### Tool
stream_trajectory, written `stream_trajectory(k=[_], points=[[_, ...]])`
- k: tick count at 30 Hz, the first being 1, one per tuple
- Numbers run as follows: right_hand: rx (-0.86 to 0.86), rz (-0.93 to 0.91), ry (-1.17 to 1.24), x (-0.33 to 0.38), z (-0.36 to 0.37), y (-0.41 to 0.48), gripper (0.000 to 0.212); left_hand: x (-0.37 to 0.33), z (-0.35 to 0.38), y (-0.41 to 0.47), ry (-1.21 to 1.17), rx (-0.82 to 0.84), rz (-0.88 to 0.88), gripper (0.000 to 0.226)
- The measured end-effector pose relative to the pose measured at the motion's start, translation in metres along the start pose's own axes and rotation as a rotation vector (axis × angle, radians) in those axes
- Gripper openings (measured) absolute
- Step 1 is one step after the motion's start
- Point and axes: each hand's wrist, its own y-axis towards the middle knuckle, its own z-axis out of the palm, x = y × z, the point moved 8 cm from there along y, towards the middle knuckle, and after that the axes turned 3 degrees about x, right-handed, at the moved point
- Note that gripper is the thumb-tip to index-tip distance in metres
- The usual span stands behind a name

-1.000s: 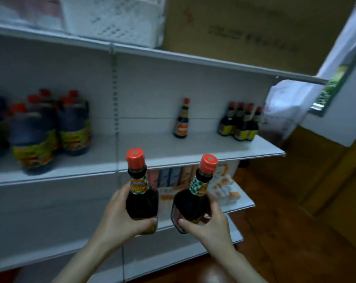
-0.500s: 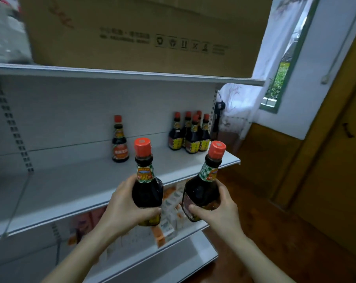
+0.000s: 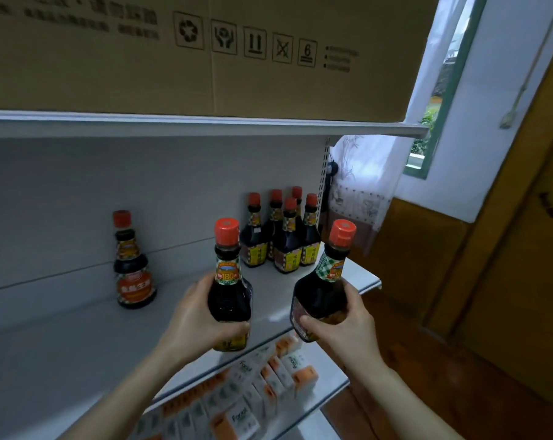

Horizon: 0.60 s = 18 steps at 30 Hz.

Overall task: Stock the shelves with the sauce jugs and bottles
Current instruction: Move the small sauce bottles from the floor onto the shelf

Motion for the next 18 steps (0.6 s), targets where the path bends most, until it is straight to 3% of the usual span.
stream_trajectory(k=[6, 13, 18], points=[[0.028, -0.005, -0.014, -0.033, 0.006, 0.065, 0.077, 0.028, 0.024, 0.048, 0.058, 0.003, -0.057, 0.059], [0.213, -0.015, 0.000, -0.076, 0.022, 0.143, 0.083, 0.081, 0.064, 0.095, 0.041, -0.088, -0.314, 0.071], [0.298, -0.032, -0.001, -0.099, 0.013, 0.185, 0.081, 0.083, 0.092, 0.119, -0.013, -0.173, -0.372, 0.064]])
